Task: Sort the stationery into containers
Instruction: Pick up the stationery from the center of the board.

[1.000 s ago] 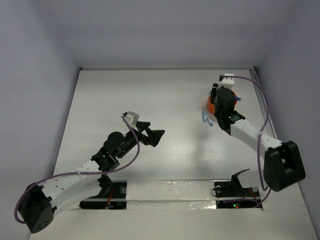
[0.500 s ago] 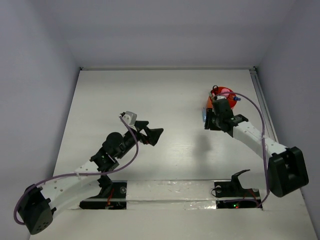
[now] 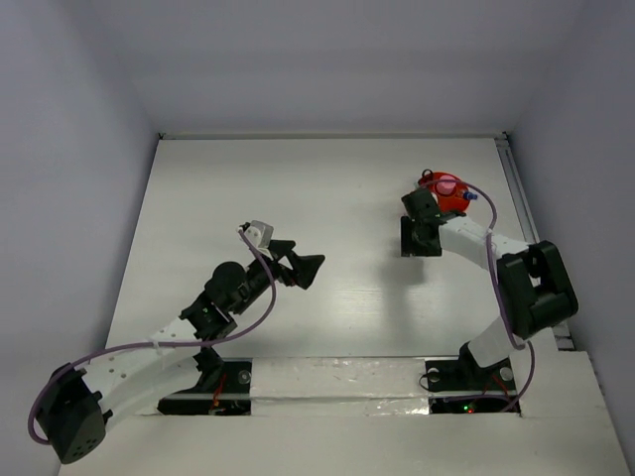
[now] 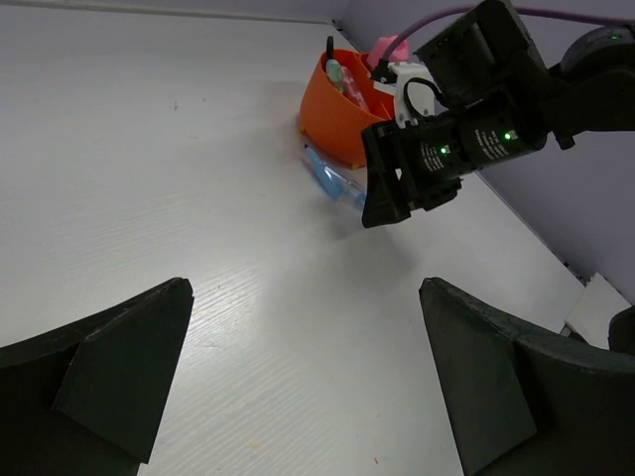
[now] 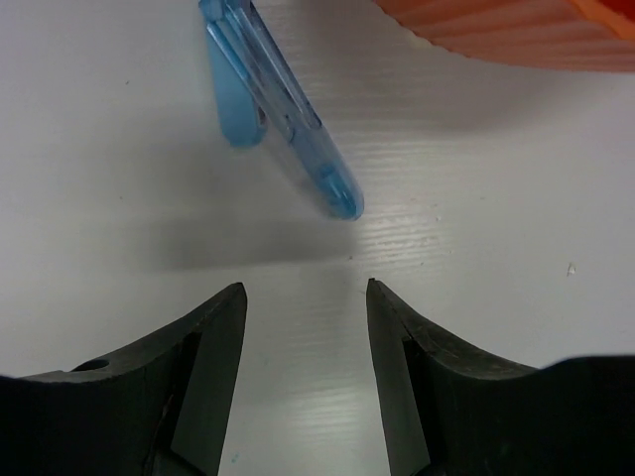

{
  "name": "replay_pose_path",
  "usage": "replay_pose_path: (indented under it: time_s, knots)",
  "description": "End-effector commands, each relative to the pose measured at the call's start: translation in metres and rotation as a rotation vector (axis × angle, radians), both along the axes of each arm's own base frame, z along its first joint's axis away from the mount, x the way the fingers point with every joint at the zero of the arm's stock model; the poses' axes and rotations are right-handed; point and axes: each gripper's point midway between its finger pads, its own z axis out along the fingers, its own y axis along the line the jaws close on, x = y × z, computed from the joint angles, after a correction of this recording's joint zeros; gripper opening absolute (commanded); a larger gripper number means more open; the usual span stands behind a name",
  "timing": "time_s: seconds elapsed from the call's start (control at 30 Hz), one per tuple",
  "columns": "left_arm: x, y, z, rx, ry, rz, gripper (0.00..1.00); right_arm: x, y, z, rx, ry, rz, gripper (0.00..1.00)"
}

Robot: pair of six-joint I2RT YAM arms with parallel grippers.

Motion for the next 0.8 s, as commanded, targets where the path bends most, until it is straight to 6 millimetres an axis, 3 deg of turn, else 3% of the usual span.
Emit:
replay_pose_path:
  time_s: [0.0,0.13,0.4,0.73,0.77]
  knots:
    - [0.001,-0.002,0.01,-0.016,-0.035,-0.003,0.99,0.032,-0.006,0.012,-0.048,-0.08,-0.011,0.57]
    - [0.001,0.001,0.011,-0.021,-0.042,0.003,0.99,0.041,-0.017,-0.007,-0.099,-0.058,0.006,0.57]
    - [0.002,-0.004,0.006,-0.008,-0.028,-0.008,0.99,0.057,-0.015,-0.012,-0.122,-0.105,0.068,0.57]
    - [0.005,-0.002,0.005,-0.004,-0.023,0.011,0.99,0.052,0.0,-0.01,-0.037,-0.116,0.113,0.27]
    - [0.005,-0.003,0.004,-0.001,-0.021,0.007,0.99,0.053,0.001,-0.009,-0.032,-0.121,0.113,0.18]
